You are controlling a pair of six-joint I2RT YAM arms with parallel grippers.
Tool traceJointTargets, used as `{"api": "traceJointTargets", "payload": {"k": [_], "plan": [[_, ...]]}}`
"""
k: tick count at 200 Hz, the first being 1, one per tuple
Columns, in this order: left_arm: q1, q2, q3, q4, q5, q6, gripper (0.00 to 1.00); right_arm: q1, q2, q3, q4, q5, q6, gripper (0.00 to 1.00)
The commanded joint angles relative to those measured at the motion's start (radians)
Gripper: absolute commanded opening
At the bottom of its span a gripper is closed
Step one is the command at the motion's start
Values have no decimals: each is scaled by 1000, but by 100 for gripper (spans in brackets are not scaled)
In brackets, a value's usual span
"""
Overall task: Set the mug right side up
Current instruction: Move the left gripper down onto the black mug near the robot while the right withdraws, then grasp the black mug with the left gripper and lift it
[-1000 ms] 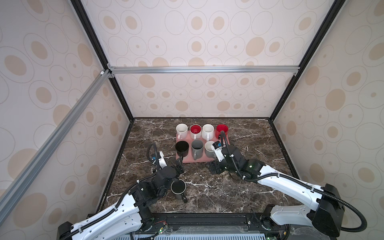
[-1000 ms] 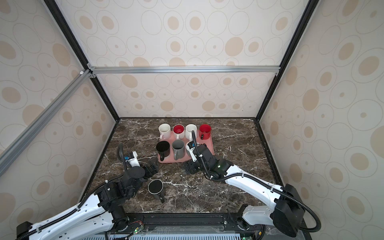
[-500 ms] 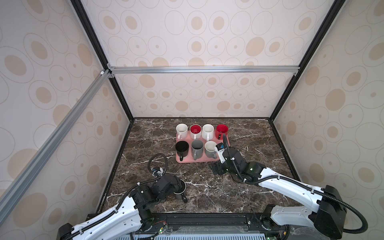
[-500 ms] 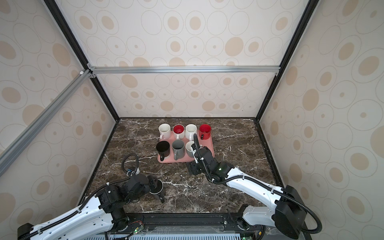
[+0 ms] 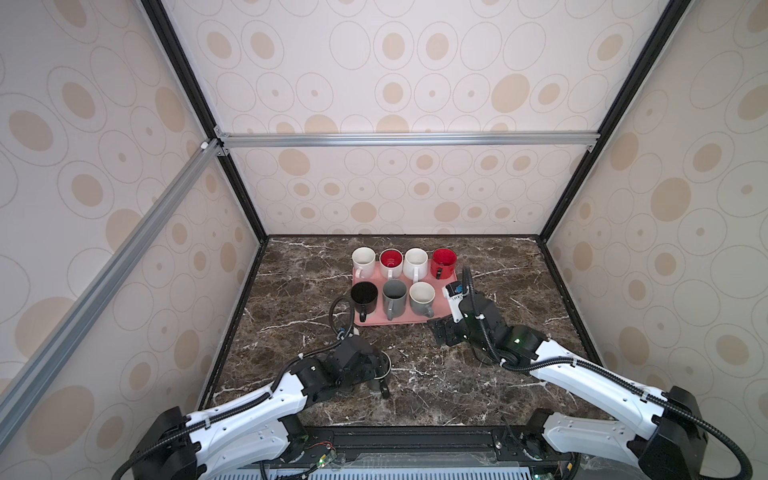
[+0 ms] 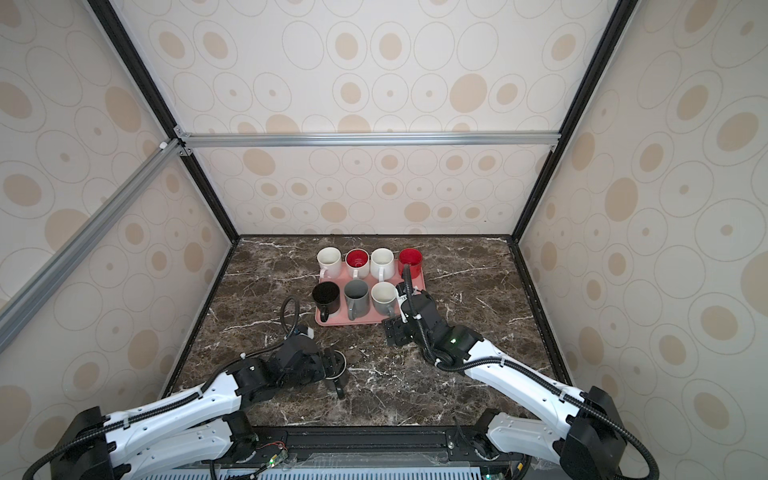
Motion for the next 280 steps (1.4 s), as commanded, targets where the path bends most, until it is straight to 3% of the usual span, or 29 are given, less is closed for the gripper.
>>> {"api": "traceJointTargets", "payload": {"k": [1,39,71,91,157,209,244,280], "plan": [[8,94,84,180,117,176,86,-11,-39,-26,-30,26,6,85],[10,269,174,342,265,318,87,-19,-92,-44,-58,47,10,85],[10,393,241,495,443,345,86,-27,-129,-56,-79,71,14,85],[10,404,268,503,457,358,86,-32,-151,-61,-93,83,19,85],[1,256,313,163,238,559,85,-46,-177,-62,-103,104,29,85],[-103,137,249,-14,122,592,80,-50,-145,-69,-74,94,46,85],[-206,157,210,-16,99,580,80,-52,-131,-71,-59,85,55,85],[-293,262,254,-18,21,629,72,-53,-138,-75,-60,84,59,86]]}}
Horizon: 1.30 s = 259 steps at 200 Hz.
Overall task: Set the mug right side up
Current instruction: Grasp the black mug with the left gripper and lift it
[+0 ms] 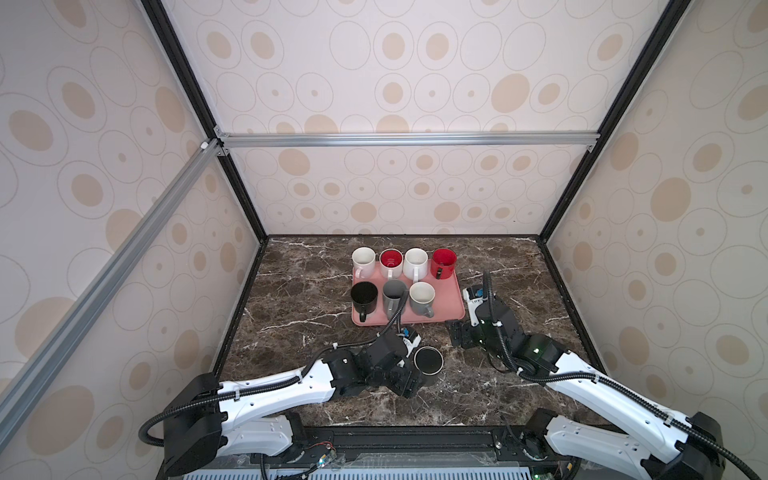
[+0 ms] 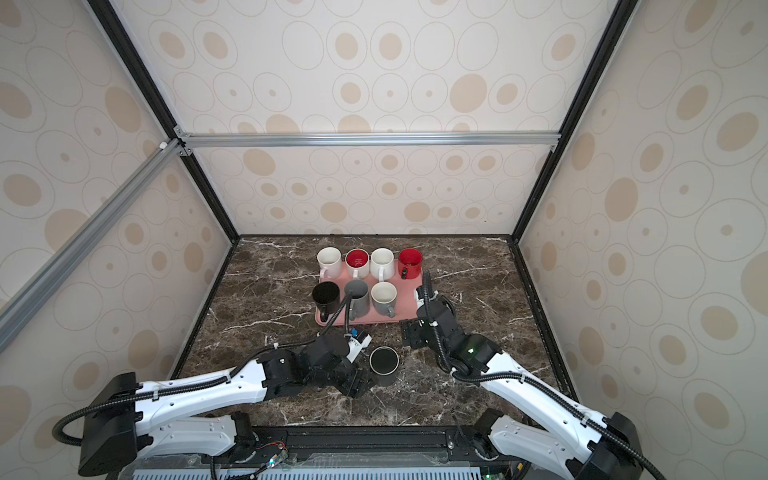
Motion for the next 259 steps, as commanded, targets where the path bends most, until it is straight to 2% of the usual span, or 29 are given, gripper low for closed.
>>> {"api": "traceJointTargets", "payload": {"k": [1,84,135,205,239,259], "plan": [[-46,57,44,-33,-79,60,72,-8,-5,-13,16,3,12,86],[-56,172,100,-49,-208,176,51,-15,-39,-27,1,0,12,85],[-59,196,105,-31,-225,224,42,-21,-39,-30,4,-6,11,85],[-66,192,96,2,-272,280,17,-30,-31,-32,9,-18,20,86],[-71,178,88,12,-291,283,0,-36,-26,-31,11,-20,27,86],[-71,155,80,20,-319,275,0,-38,-27,-30,14,-20,29,86]]}}
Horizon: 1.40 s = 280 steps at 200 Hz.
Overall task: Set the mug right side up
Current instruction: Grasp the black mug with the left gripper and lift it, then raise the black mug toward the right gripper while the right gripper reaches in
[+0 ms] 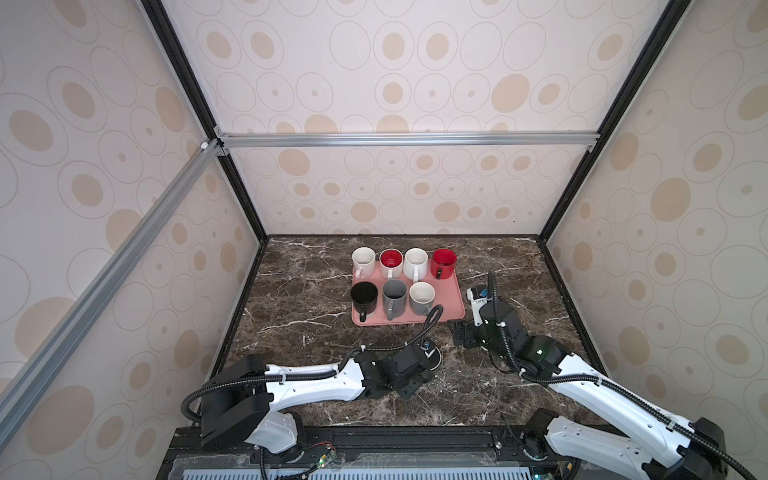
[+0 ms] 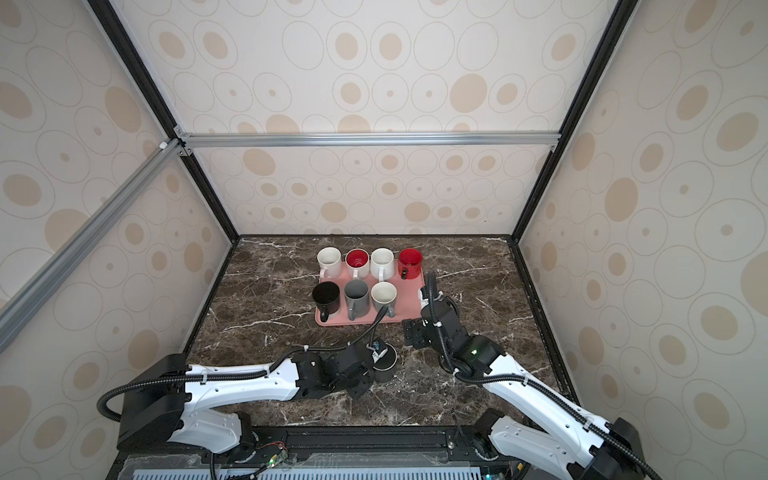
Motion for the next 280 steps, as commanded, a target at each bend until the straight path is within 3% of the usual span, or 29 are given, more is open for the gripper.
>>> {"api": "traceJointTargets", "payload": {"k": [1,81,167,186,224,280], "plan": [[-10,-41,12,31,-63,20,0,-10,-3,-12,11,1,13,86],[3,-233,-30,155,-119,-56,0,-11,-52,-20,37,9,26,86],[219,-490,-67,342,-32,-90,0,-13,-164,-62,157,-68,61,85],[278,-521,-79,422,35,-98,0,-13,-179,-78,224,-151,61,85],[369,-557,-93,593,160,-121,0,-15,-170,-112,410,-444,58,85],[407,-521,-108,916,333,-193,0,-74,-86,-125,712,-713,187,83]]}}
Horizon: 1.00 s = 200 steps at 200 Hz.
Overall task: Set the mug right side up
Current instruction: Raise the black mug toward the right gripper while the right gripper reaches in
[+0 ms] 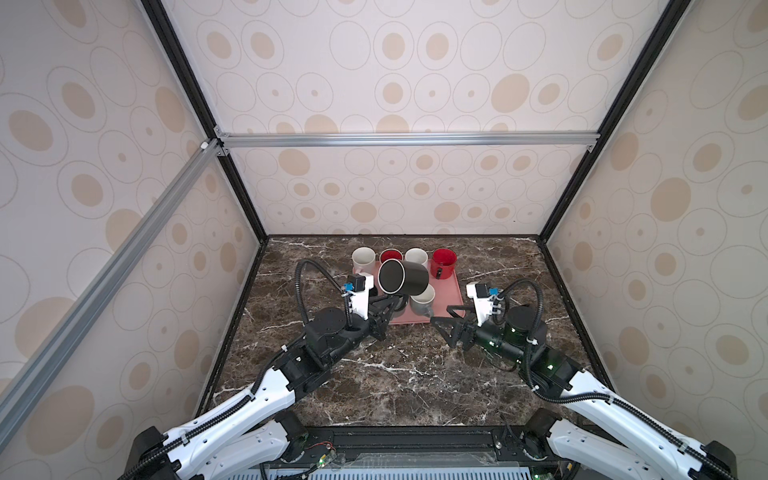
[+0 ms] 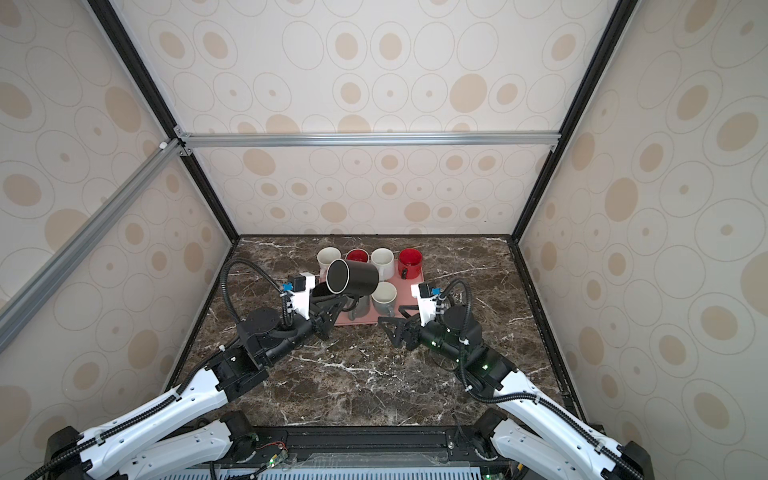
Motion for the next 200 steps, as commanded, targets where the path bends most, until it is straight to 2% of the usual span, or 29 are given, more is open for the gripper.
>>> {"api": "traceJointTargets", "payload": {"k": [1,37,65,93,138,200], "plan": [[13,-7,26,324,117,-46,0,-35,36,1,200,-175,79,83],[22,23,7,536,205,-122,0,-65,111,24,382,-314,167,83],[24,65,-4,697,249,-181,0,-75,164,39,518,-359,241,83],[25,109,7,775,287,-219,0,-81,189,70,612,-408,291,81],[26,161,3,873,324,-272,0,-82,181,121,633,-415,302,76],[26,213,8,962,360,-346,0,-81,222,155,741,-421,375,62]]}}
